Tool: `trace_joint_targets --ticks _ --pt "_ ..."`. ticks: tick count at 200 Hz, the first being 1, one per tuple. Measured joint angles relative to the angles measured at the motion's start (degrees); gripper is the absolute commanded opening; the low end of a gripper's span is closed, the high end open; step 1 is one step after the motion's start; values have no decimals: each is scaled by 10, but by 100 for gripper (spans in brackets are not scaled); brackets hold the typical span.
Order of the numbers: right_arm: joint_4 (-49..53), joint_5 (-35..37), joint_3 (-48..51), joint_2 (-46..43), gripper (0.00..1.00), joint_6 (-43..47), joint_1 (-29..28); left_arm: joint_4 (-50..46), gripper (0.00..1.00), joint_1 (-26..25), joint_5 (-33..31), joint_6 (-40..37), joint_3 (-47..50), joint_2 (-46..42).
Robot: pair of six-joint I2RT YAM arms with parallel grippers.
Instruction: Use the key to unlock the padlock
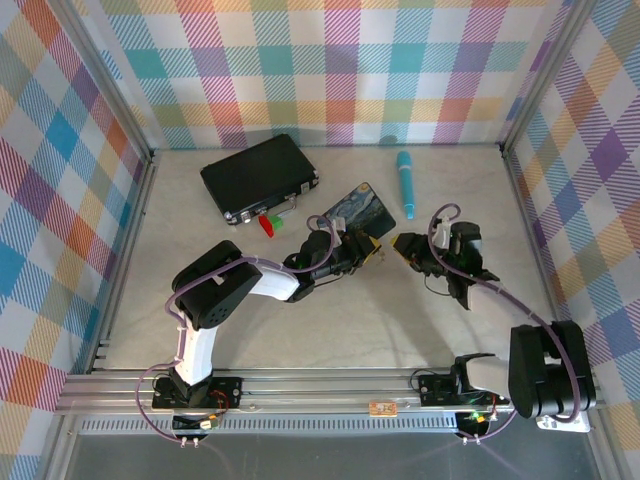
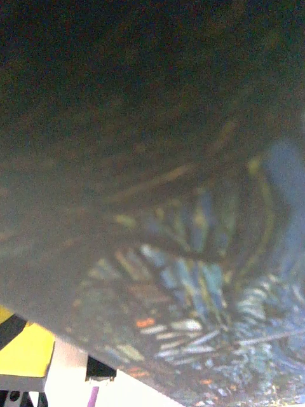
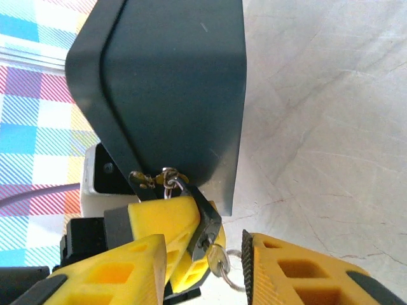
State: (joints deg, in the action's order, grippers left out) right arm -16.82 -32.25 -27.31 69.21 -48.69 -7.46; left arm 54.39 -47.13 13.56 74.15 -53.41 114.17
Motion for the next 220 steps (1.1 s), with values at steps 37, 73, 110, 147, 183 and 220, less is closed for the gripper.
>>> trace_joint_targets --ticks 37,73,110,147,183,220 --pt "10 -11 2 10 30 29 0 0 0 0 -2 0 -5 4" --pt "-11 -42 6 35 23 33 -4 0 0 0 -2 0 -8 6" --pt "-24 -56 7 44 24 42 -9 -1 0 0 -2 0 -8 6" --pt "-29 -58 6 48 24 64 -12 -1 0 0 -1 0 -8 5" --pt "-46 -66 6 66 22 76 -14 -1 0 0 0 0 -8 5" --pt "-61 -68 7 76 17 76 -18 0 0 0 0 2 -8 5"
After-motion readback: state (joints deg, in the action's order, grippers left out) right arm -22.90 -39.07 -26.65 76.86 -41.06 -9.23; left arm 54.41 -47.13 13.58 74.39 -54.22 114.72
